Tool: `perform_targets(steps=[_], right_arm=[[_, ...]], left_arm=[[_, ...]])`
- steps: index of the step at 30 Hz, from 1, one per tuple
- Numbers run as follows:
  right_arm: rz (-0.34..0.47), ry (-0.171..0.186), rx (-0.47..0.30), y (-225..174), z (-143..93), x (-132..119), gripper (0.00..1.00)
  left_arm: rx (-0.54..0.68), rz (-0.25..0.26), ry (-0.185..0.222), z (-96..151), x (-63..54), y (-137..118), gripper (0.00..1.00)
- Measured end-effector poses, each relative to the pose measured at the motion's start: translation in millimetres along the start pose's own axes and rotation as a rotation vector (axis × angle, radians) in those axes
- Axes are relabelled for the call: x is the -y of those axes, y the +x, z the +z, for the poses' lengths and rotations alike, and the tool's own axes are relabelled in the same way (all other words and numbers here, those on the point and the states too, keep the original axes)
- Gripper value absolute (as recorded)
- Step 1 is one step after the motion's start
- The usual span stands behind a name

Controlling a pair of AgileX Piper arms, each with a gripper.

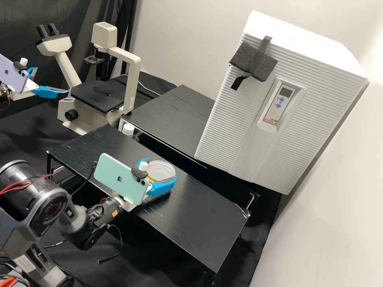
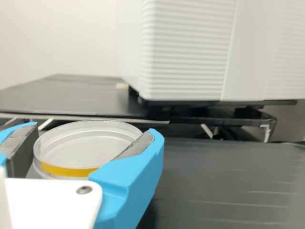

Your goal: Open the petri dish lid.

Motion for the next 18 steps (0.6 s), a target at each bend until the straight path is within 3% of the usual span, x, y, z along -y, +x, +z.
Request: perform_targets(steps=[11, 18], right_arm=[[0.025, 0.028, 0.021, -0.3, 4.6, -5.2, 0.00], [-0.022, 0.021, -0.021, -0.1, -3.2, 3.0, 0.00]], left_arm=[[0.000, 0.000, 0.000, 0.0, 0.0, 0.0, 1.00], [0.000, 0.000, 0.000, 0.0, 0.0, 0.0, 1.00]])
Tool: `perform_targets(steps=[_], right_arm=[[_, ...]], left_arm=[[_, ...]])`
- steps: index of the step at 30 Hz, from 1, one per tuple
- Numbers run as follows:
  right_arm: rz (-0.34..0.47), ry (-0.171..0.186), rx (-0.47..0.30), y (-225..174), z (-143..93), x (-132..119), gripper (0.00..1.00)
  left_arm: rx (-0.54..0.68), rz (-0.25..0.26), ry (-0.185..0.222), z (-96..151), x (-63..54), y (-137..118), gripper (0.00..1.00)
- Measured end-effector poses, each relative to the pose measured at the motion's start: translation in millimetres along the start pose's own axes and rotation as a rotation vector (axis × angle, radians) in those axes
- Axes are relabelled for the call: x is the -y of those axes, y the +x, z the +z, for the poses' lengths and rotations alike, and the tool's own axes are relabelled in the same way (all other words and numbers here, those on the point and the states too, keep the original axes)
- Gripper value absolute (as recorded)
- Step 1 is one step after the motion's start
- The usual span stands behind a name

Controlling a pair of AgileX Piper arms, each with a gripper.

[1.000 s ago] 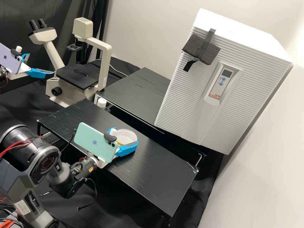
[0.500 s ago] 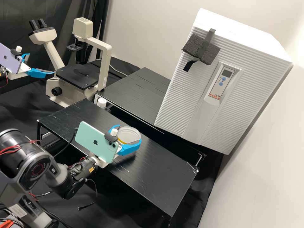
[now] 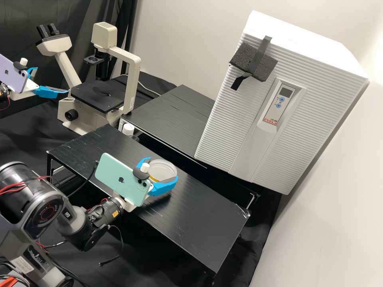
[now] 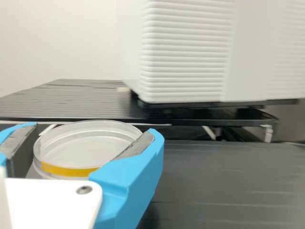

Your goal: Open the petri dish lid.

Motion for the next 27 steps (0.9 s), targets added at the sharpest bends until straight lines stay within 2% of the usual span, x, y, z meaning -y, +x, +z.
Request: perform_targets(steps=[13, 14, 22, 27], right_arm=[[-0.047, 0.003, 0.028, 2.7, 4.8, 9.9, 0.00], [-0.045, -0.001, 0.026, 2.7, 4.6, 9.7, 1.00], [-0.046, -0.023, 0.025, 2.7, 3.8, 10.5, 1.00], [-0.050, -0.023, 0.018, 2.5, 2.6, 11.1, 1.00]], left_arm=[[0.000, 0.000, 0.000, 0.0, 0.0, 0.0, 1.00], [0.000, 0.000, 0.000, 0.0, 0.0, 0.0, 1.00], [0.000, 0.000, 0.000, 0.0, 0.0, 0.0, 1.00], [0.000, 0.000, 0.000, 0.0, 0.0, 0.0, 1.00]])
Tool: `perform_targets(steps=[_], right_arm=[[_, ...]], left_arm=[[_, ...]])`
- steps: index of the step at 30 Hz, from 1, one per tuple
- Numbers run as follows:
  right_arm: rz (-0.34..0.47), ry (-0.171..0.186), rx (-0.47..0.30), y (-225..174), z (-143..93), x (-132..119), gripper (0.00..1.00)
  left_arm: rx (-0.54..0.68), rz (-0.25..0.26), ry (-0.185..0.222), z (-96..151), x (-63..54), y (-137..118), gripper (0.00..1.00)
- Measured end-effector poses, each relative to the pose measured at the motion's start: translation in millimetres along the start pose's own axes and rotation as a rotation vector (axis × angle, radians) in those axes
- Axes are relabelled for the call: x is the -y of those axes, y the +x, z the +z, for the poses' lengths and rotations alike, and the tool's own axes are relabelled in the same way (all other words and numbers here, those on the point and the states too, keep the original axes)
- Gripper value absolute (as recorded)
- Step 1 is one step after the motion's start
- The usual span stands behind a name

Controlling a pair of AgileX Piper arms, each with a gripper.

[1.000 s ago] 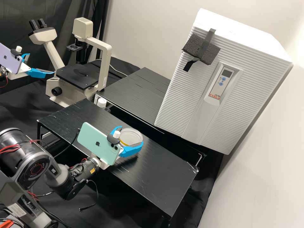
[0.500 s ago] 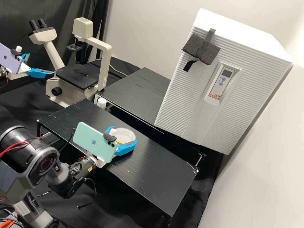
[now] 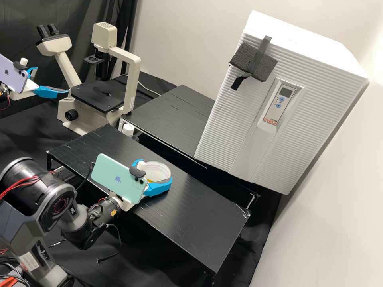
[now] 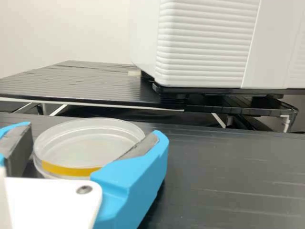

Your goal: Open the petri dish lid.

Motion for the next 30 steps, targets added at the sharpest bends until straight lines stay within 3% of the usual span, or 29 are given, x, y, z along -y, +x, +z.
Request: perform_targets(steps=[16, 17, 30], right_arm=[[0.015, -0.006, -0.016, -1.4, -3.1, -2.8, 1.00], [0.015, -0.006, -0.016, -1.4, -3.1, -2.8, 0.00], [0.035, -0.007, 0.005, -1.4, 0.7, -6.5, 0.00]], left_arm=[[0.000, 0.000, 0.000, 0.0, 0.0, 0.0, 1.00], [0.000, 0.000, 0.000, 0.0, 0.0, 0.0, 1.00], [0.000, 0.000, 0.000, 0.0, 0.0, 0.0, 1.00]])
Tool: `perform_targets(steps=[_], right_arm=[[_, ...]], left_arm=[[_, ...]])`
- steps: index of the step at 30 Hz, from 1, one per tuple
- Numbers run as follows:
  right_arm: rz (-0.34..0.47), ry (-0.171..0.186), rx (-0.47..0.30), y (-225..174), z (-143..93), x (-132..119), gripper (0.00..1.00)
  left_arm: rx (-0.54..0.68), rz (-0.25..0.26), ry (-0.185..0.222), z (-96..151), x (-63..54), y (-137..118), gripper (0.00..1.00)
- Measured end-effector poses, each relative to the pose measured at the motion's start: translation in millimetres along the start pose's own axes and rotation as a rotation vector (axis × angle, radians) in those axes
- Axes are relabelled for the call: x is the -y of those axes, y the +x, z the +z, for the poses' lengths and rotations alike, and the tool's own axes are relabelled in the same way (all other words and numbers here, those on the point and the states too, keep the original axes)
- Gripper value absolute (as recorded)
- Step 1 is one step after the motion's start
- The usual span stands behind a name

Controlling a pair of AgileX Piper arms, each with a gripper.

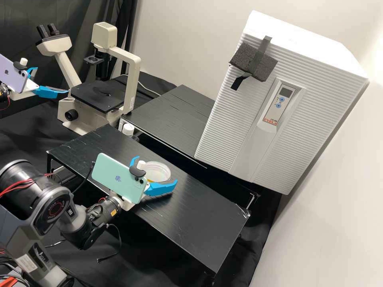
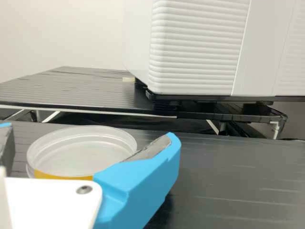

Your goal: Open the petri dish lid.

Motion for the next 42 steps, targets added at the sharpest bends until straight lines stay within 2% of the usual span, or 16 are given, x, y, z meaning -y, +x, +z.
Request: perform_targets(steps=[37, 42], right_arm=[[0.009, -0.005, 0.007, -0.1, 1.9, -2.2, 0.00], [0.035, 0.019, 0.030, -6.8, 6.2, -6.6, 0.00]], left_arm=[[0.000, 0.000, 0.000, 0.0, 0.0, 0.0, 1.00], [0.000, 0.000, 0.000, 0.0, 0.0, 0.0, 1.00]])
